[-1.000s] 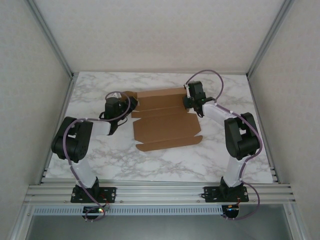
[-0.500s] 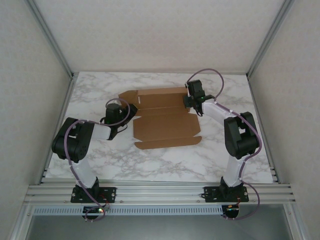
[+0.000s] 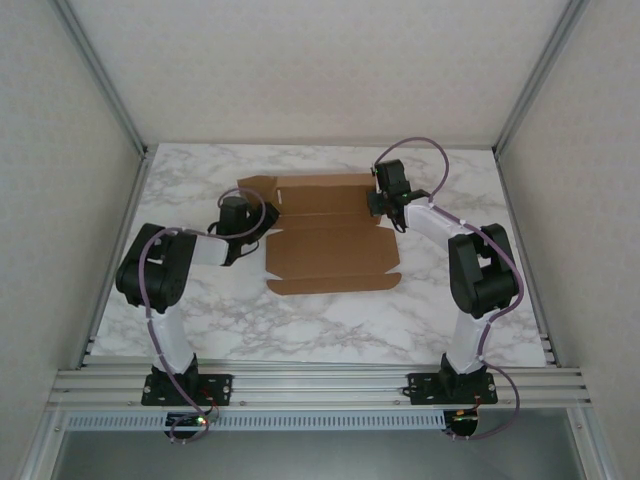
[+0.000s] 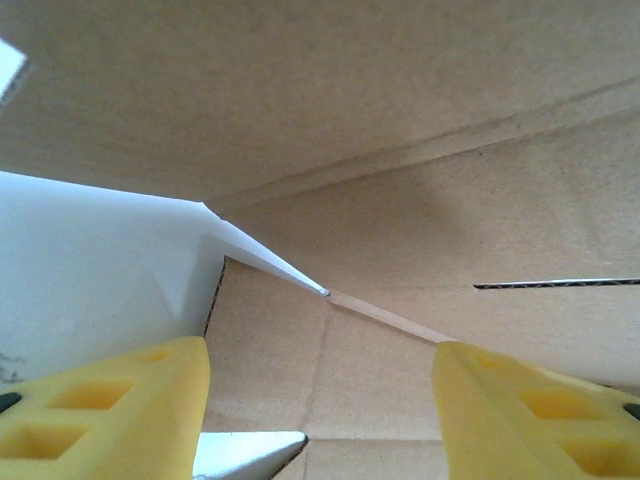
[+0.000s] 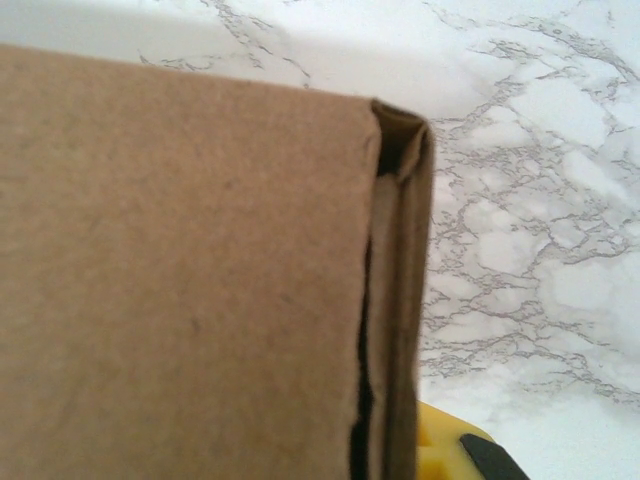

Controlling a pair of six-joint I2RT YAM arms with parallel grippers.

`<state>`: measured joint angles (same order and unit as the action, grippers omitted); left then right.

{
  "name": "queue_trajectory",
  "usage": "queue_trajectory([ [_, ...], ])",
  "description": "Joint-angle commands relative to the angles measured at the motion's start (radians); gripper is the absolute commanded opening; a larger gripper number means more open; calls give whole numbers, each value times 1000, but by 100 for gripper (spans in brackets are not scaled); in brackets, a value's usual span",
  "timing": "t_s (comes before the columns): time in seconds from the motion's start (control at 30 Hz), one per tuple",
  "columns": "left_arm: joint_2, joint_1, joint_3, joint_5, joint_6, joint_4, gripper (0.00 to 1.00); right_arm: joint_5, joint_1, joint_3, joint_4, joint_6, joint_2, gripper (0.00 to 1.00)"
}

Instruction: Fold the paper box

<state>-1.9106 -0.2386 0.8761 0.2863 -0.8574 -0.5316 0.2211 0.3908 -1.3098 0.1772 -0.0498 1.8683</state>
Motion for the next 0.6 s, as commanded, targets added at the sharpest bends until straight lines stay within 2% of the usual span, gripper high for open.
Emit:
queue_trajectory([
  [0.0,-4,-27,56,-64,72,119,60,8,12,17,50,-10,-30,2],
  [0.1,25,-27,48,-125,92,153,61,9,13,23,46,-10,-31,3],
  [0.33,38,-8,39,-121,113,156,61,9,13,33,45,-9,-36,3],
  [0.57,-28,-20,86,-4,106,116,60,3,16,38,43,-11,-42,3],
])
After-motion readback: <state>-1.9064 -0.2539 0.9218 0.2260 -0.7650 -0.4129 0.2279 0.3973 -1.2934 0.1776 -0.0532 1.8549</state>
